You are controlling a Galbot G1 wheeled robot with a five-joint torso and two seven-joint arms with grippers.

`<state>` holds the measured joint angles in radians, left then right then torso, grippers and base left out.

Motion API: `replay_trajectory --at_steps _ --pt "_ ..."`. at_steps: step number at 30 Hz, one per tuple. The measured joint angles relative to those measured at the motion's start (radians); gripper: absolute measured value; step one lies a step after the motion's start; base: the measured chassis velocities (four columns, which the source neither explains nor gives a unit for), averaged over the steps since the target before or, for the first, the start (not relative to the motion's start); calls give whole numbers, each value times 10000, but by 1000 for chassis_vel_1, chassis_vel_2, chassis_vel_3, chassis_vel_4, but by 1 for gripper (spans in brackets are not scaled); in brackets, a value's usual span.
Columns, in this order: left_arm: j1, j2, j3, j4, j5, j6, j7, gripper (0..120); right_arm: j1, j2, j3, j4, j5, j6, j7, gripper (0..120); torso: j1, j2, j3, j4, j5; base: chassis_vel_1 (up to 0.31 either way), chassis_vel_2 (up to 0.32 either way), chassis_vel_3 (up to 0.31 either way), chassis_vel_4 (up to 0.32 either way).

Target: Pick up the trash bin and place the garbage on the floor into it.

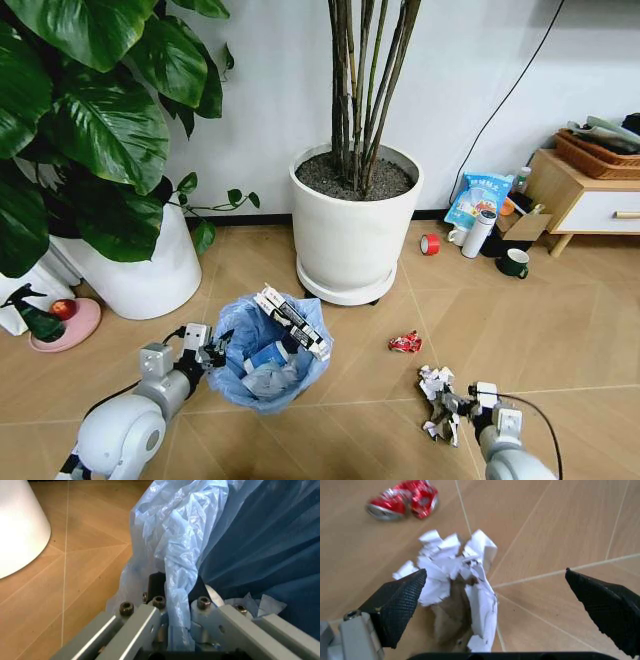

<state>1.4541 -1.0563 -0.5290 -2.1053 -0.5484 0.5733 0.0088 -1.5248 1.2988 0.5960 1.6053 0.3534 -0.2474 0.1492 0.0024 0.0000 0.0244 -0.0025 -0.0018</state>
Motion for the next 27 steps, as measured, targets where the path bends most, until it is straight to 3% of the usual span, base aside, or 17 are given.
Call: replay_trajectory --at_steps 6,13,27 --pt "5 40 25 -2 -31 -1 -4 0 425 140 1 -890 -391 232 -220 100 0 0 1 0 -1 0 0 0 0" --pt "10 108 27 -46 -52 1 -25 0 1010 406 -92 -2011 -1006 711 -545 70 0 0 1 0 -1 0 0 0 0" --pt "17 148 53 -148 -104 66 -141 0 1344 635 -76 -2496 -910 770 -784 22 0 0 1 -1 -1 0 0 0 0"
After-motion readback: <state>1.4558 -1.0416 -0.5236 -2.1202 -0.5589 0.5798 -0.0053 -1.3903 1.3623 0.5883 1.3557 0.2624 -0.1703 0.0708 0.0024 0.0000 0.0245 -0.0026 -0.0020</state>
